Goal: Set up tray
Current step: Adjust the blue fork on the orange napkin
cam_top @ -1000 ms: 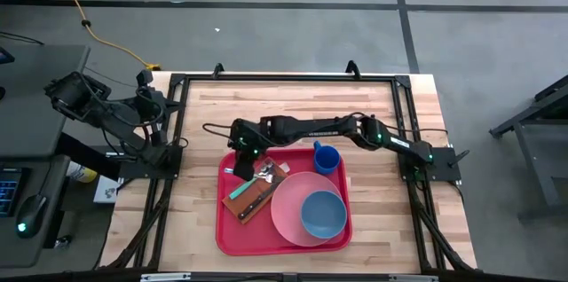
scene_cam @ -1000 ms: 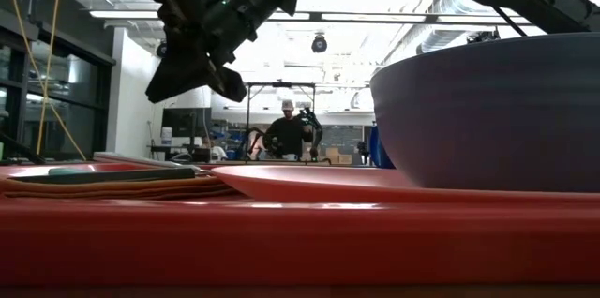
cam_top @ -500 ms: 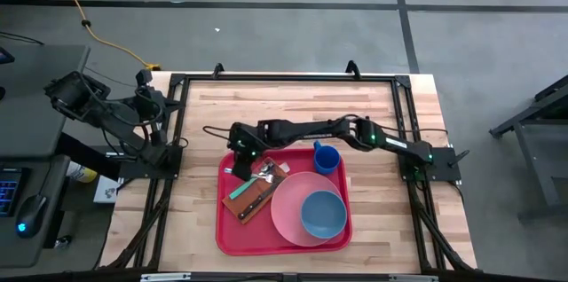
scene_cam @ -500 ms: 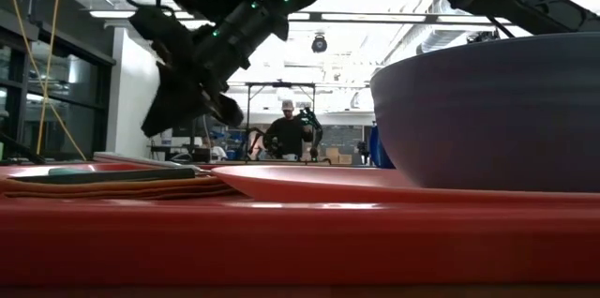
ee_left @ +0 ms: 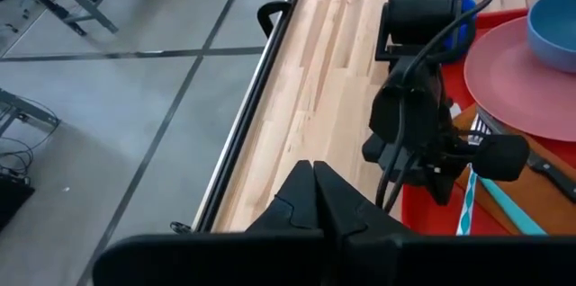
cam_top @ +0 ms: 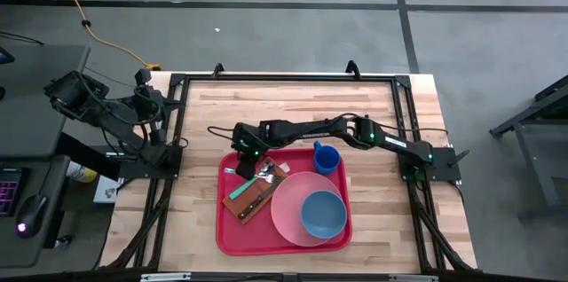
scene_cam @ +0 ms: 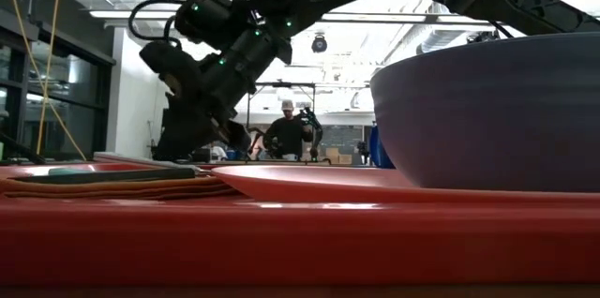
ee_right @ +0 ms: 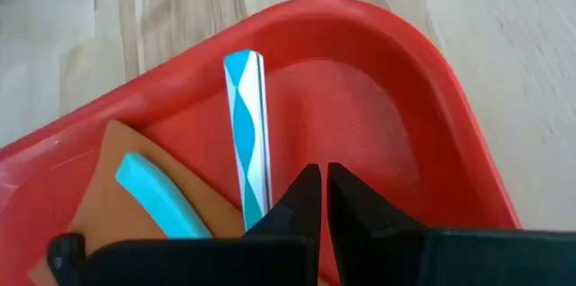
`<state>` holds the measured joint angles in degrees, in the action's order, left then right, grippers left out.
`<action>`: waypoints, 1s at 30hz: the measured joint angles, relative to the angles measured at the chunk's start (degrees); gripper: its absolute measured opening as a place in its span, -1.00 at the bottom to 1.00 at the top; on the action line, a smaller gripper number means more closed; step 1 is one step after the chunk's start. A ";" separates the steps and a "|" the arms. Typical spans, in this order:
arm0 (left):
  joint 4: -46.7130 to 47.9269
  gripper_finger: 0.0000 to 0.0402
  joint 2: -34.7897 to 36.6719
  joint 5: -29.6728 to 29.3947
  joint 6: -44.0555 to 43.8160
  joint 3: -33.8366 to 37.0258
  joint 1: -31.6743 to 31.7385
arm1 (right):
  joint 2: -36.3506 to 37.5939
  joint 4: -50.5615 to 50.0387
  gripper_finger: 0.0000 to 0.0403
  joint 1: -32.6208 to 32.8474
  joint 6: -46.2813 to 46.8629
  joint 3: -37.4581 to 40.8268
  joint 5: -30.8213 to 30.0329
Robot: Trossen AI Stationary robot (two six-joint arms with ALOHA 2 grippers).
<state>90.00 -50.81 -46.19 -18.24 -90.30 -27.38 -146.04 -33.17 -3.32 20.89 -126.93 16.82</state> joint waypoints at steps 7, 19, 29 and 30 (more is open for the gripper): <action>0.02 -0.77 0.13 0.00 0.00 0.00 0.01 | 0.00 1.58 -1.00 0.87 0.71 0.50 0.88; 0.01 -0.86 0.11 0.00 0.02 0.00 0.01 | 0.00 2.36 -1.00 3.78 1.21 3.12 2.45; 0.02 -0.80 0.11 0.02 0.00 0.00 0.01 | 0.00 4.91 -1.00 5.34 2.48 2.58 5.10; 0.02 -0.77 0.11 0.02 0.00 0.00 0.00 | 0.00 5.18 -1.00 5.40 2.66 2.52 5.89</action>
<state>90.02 -50.70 -46.17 -18.24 -90.30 -27.39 -146.04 -27.98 2.08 23.55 -124.41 22.71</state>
